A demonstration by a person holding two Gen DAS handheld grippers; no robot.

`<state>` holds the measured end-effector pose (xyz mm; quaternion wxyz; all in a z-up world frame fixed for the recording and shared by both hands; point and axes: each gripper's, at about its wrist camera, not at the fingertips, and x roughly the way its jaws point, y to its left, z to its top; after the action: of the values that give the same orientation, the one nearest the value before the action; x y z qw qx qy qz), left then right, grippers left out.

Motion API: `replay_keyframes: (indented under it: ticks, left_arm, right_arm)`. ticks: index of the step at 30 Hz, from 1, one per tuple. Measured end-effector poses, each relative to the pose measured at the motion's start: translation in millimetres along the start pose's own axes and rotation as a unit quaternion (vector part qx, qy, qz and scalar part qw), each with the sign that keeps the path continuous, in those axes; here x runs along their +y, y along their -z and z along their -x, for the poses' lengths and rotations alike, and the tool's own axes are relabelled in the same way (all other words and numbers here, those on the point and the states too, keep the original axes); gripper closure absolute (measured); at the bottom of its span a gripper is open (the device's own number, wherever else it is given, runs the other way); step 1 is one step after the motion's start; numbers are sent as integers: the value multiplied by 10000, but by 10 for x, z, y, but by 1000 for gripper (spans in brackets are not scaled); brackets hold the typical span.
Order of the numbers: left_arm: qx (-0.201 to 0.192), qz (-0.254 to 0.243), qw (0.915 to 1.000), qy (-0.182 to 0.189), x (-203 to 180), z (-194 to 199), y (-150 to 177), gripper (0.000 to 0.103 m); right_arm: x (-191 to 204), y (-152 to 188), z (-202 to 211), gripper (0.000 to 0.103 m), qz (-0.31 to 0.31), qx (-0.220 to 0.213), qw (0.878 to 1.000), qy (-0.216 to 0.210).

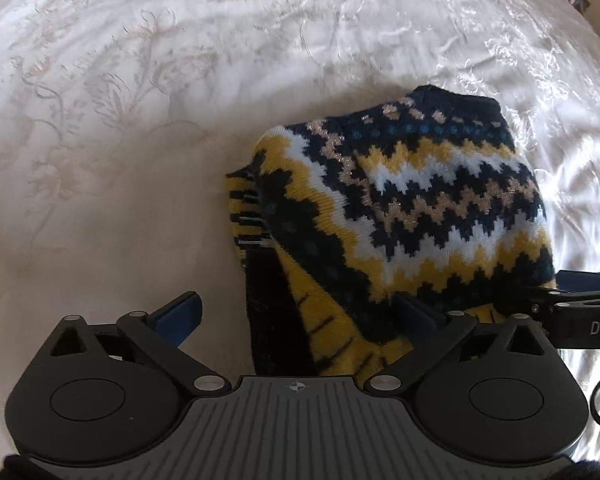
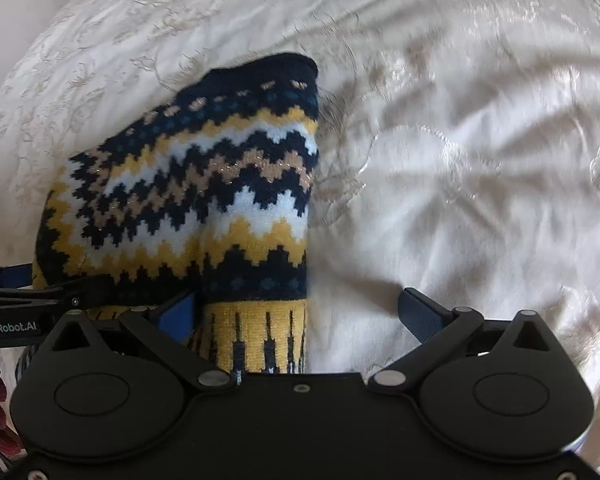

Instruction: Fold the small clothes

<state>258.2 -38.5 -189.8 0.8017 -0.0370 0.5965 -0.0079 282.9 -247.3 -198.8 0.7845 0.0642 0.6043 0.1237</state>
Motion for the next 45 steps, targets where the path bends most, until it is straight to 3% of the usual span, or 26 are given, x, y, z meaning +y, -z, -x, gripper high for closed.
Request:
replay_keyframes:
  ticks: [12,15,19,22,25,29,33,39,45]
  left_arm:
    - [88,189,9990,383,109,-43,6,0]
    - [-228,144,9989,379,131,194,62,1]
    - [-576,-19,9978,336,166,523,277,1]
    - [-520,-314,9979,236,171,520,414,1]
    - [-336,-150,9990,235,276,342,496,0]
    - [-283,101,9984,481,402,211,566,0]
    - [-350,371,9943,932,511,141,621,0]
    - [-72,1165,9717,2055,776,-91,579,0]
    - [-80,1084,9682,2253,760,-181,536,0]
  right_arm:
    - [55,-14,-25,1,-64,11,9999,113]
    - [88,0,136,1,-77,-228,9997,102]
    - [138,171,452,1,37,-549,9985,77]
    - [140,345,522,1,27,-512,9986,110]
    - [148,527,399,1,96,-263,9992,300]
    - [78,751,188,1,-66,75,9991,402]
    - [20,836,201,1,-322,-22,9991,275]
    - [-67,895,421,1,-598,-453,9972,14]
    - [-20,947,599,1,-581,-708,9957,107]
